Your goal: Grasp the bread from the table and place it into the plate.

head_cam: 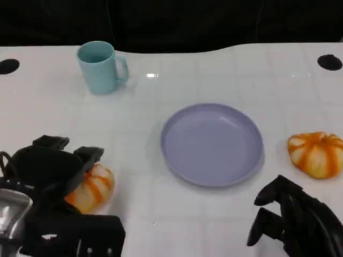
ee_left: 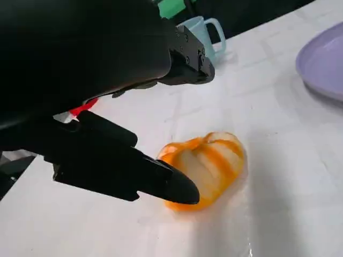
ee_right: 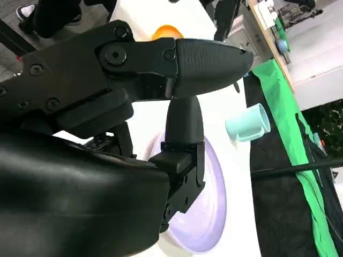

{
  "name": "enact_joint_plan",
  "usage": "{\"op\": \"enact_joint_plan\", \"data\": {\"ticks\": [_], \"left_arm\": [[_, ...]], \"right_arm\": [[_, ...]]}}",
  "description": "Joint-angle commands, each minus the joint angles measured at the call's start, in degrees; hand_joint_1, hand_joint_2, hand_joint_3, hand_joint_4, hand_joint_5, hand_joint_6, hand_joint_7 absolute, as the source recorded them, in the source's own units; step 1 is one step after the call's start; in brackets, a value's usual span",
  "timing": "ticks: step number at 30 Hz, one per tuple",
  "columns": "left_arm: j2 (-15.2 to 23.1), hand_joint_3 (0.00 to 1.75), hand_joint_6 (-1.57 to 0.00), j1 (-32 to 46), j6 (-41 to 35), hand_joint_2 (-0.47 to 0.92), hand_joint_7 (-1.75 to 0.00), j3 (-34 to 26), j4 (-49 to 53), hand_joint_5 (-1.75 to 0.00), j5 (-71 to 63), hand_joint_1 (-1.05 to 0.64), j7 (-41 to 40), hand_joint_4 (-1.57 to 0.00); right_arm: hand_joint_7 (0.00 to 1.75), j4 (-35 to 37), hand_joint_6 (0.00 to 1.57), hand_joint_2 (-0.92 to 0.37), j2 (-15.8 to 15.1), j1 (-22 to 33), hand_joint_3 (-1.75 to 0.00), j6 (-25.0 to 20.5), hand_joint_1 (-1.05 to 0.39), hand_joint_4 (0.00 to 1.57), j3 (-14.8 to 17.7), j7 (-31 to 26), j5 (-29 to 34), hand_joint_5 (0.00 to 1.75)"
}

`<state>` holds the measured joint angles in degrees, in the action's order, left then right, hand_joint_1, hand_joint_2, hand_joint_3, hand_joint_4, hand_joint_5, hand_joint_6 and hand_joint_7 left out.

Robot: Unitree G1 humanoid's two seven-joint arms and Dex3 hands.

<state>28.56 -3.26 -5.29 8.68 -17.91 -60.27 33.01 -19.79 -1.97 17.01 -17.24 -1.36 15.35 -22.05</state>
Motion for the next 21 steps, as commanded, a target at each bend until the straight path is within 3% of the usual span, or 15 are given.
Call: {"op": "enact_joint_plan", "data": {"ticks": [1,21], "left_arm": [[0.1,0.01,-0.11,-3.8,0.0,0.88,0.00,1.7,8.2,-0.09,1.8,-0.52,-3.1,-0.05],[-0.2,0.00,-0.13,-15.0,2.0,0.89,-0.01,11.3,33.5,-0.07,7.2,-0.57,-11.3,-0.08]], "right_arm": [[1.70,-0.1,0.41,-0.92,-0.4,0.1,-0.52,0.8,-0.52,0.63,0.4,0.1,0.0,1.75],[1.70,-0.6,0.41,-0.92,-0.3,0.3,-0.52,0.3,-0.52,0.62,0.4,-0.1,-0.2,1.75]]}}
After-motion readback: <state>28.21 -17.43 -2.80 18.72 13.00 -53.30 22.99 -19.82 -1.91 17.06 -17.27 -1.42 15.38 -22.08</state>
